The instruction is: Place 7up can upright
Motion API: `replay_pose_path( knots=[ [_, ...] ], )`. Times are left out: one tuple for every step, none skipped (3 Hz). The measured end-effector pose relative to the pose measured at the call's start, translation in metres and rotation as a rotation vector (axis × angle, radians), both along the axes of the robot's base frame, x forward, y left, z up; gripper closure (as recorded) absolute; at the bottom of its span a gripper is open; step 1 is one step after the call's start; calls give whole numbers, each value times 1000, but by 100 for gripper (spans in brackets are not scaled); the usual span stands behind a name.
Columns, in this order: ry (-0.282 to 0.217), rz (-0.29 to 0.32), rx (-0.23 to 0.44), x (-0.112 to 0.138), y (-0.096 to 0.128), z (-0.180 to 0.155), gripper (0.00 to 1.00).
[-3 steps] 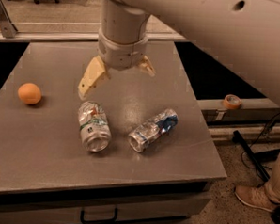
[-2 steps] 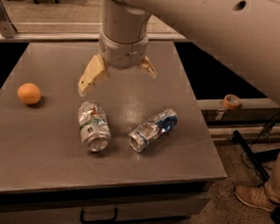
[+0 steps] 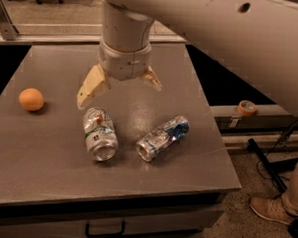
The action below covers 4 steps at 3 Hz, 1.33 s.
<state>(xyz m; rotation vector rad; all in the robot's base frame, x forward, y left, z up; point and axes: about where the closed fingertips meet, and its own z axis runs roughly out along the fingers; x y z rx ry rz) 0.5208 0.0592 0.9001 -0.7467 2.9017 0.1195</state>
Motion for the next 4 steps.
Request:
replay_pose_path(
  knots=[
    [63, -29, -13, -18, 15, -17, 0],
    [103, -67, 3, -34, 32, -25, 0],
    [111, -81, 10, -44, 48, -41, 0],
    [89, -67, 16, -47, 59, -51, 0]
  ],
)
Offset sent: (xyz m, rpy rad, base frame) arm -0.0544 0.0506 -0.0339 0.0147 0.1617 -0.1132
